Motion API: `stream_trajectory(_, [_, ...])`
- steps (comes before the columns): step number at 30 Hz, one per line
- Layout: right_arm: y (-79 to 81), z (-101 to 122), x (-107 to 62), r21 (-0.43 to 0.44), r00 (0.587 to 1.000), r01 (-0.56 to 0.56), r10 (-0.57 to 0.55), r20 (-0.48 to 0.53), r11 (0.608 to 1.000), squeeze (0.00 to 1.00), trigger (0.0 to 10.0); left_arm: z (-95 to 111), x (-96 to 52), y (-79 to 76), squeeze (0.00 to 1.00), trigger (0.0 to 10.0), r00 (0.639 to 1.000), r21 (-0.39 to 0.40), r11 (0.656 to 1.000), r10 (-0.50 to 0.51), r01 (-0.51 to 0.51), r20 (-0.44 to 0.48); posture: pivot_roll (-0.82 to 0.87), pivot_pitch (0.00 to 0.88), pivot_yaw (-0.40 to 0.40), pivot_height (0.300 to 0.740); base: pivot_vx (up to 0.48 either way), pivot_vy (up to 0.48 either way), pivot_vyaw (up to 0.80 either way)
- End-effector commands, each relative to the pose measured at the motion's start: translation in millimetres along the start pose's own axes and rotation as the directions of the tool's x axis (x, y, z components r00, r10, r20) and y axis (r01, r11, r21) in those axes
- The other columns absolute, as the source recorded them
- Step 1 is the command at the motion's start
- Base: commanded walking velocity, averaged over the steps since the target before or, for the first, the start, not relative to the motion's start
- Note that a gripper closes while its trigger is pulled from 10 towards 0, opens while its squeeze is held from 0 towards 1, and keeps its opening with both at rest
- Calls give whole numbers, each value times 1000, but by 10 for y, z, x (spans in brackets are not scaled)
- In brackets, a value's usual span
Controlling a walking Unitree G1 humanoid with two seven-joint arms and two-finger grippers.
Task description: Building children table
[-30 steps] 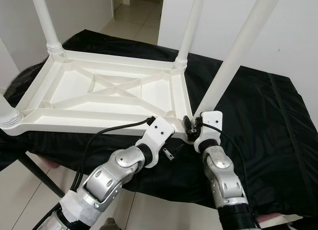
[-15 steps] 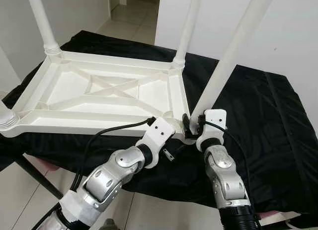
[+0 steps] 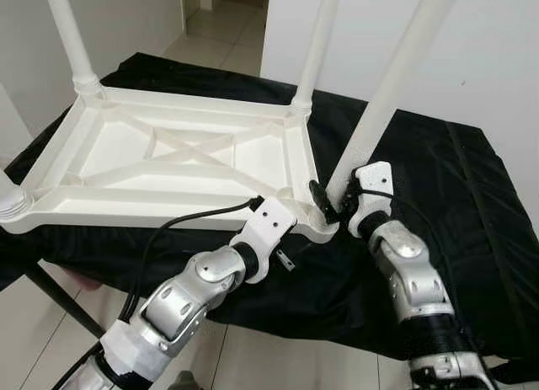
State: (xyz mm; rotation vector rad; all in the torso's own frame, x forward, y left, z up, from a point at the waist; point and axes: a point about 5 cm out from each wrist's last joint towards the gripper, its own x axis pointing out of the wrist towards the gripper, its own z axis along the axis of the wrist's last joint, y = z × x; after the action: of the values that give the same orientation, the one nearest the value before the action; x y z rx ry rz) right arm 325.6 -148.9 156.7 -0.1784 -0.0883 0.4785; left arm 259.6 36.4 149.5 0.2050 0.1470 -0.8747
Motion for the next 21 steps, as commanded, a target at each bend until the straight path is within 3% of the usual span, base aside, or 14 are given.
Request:
stream_trajectory(1, [39,-55,7,5,998,-63,64,-17,998,0,10000,13,-3,-85,0,10000,988,7,988,-151,151,2,149,18,-103,740,0,0,0])
stream_trajectory(3, [99,-128,48,-14,985,-171,171,-40,985,0,10000,19,-5,-81,0,10000,989,6,989,-149,149,3,152,18,-104,740,0,0,0])
stream_trajectory(7, [147,-166,55,1,970,-238,237,-46,971,0,10000,22,-7,-79,0,10000,989,6,989,-149,149,4,156,18,-105,740,0,0,0])
stream_trajectory(8, [166,-182,58,8,963,-265,265,-46,964,0,3529,23,-9,-77,0,10000,989,6,989,-148,148,4,159,17,-106,740,0,0,0])
stream_trajectory(11, [177,-193,60,13,958,-281,281,-47,960,0,3529,24,-10,-76,0,10000,989,6,989,-147,147,5,159,17,-106,740,0,0,0])
stream_trajectory(12, [175,-205,64,17,956,-289,290,-44,957,0,0,24,-11,-75,0,10000,989,6,989,-146,146,5,161,17,-106,740,0,0,0])
stream_trajectory(21, [119,-262,58,36,954,-293,295,-51,955,0,0,25,-14,-84,0,10000,989,6,989,-147,147,4,162,13,-109,740,0,0,0])
